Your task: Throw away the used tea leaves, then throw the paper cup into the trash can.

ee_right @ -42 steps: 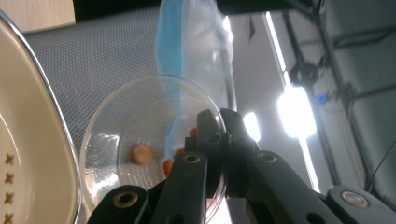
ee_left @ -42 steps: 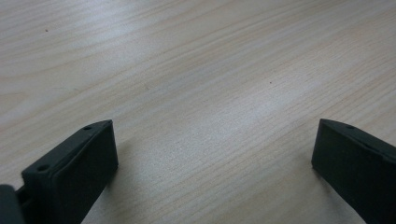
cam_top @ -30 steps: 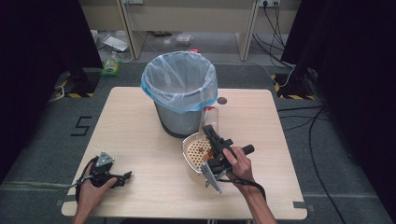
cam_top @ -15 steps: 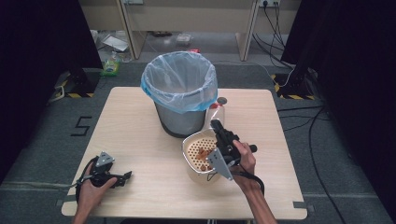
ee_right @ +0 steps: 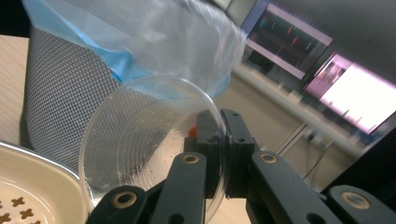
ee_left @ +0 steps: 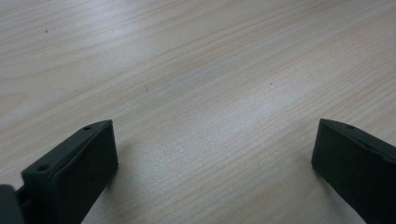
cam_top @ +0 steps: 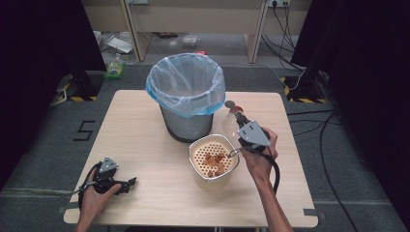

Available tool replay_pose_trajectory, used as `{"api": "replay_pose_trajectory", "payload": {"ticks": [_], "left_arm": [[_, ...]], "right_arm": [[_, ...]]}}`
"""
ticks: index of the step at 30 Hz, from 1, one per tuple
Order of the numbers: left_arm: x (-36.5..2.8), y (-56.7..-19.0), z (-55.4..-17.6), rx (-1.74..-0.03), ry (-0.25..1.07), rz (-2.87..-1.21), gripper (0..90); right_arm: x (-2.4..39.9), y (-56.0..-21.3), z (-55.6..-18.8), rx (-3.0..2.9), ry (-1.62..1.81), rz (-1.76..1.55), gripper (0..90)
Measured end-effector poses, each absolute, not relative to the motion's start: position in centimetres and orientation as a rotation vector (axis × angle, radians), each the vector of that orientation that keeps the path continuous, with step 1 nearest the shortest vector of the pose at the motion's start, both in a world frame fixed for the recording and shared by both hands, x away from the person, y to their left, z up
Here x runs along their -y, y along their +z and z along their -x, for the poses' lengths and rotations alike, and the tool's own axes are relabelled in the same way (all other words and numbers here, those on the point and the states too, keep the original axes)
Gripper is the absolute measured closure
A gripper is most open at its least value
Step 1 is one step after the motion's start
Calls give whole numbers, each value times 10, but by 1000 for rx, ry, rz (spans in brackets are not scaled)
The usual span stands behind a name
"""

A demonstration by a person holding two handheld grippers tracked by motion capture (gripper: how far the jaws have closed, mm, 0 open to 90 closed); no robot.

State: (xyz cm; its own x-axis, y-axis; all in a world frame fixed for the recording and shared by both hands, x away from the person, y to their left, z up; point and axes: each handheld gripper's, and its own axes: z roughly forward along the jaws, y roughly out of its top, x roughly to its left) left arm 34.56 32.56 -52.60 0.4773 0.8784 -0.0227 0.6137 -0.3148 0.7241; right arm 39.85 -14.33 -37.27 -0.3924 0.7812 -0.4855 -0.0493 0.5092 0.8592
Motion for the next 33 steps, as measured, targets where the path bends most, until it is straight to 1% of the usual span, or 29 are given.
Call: {"api": "replay_pose_trajectory", "payload": {"ticks": [11, 19, 25, 33], "left_arm": [[-326, -526, -346, -1230, 499, -2047, 0], [-326, -526, -346, -1231, 500, -2046, 0], [-326, -526, -346, -1231, 500, -2046, 0], [-326, -526, -346, -1231, 500, -2046, 0]], "right_arm": [[160, -355, -438, -1869, 1129, -828, 873], [165, -343, -462, -1930, 1153, -936, 871], [169, -330, -472, -1923, 1149, -957, 871], [174, -303, -476, -1872, 1165, -948, 868]]}}
